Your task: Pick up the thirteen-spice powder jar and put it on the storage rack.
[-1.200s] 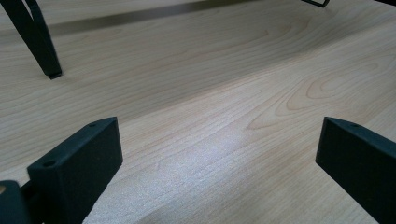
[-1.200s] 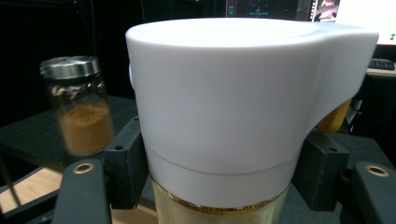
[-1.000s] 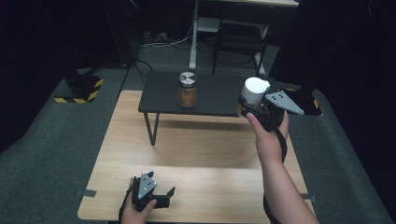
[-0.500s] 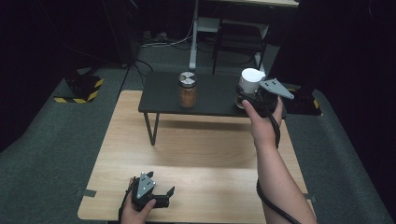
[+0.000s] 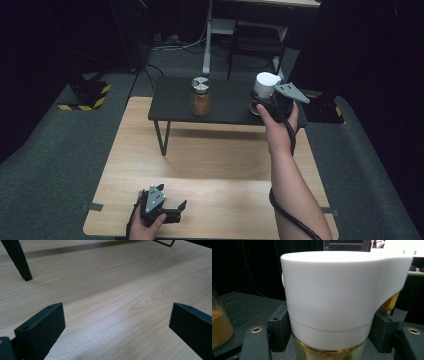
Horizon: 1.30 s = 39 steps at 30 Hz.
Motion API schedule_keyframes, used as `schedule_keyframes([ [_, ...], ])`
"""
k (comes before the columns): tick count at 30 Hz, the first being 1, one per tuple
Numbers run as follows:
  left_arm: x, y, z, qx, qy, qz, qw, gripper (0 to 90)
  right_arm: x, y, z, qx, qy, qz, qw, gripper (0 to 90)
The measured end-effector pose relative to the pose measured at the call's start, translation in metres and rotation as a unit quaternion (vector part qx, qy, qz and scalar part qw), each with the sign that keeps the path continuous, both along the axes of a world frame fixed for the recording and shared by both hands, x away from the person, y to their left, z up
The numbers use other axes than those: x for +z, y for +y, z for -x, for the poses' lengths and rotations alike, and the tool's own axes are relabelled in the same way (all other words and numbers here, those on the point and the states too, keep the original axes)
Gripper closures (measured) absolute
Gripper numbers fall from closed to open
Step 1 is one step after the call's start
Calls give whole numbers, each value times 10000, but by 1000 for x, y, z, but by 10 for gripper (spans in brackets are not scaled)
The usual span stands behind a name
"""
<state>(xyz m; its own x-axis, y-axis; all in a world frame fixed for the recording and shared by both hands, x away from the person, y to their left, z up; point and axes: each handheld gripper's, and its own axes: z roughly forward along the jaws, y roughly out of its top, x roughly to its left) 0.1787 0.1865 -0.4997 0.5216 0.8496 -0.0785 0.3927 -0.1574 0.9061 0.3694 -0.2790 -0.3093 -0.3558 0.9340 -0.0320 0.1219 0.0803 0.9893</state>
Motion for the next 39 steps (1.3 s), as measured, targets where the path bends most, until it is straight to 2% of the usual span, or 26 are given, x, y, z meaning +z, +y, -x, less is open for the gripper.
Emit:
schedule_keyframes([
  [9,0,-1,0,2,-8,-25,10000,6,-6,0,1,-7,-80,-17,10000,304],
  [15,0,0,0,-6,9,-3,10000,6,0,1,0,-18,14,-13,10000,298],
  [24,0,0,0,-7,5,8,10000,6,-3,-2,2,-42,98,-219,9997,9],
  [32,0,0,0,-19,5,-24,10000,6,-8,-15,11,57,0,-367,9993,0],
  [39,0,-1,0,-22,-1,-38,10000,6,-11,-26,29,223,-170,-385,9989,0],
])
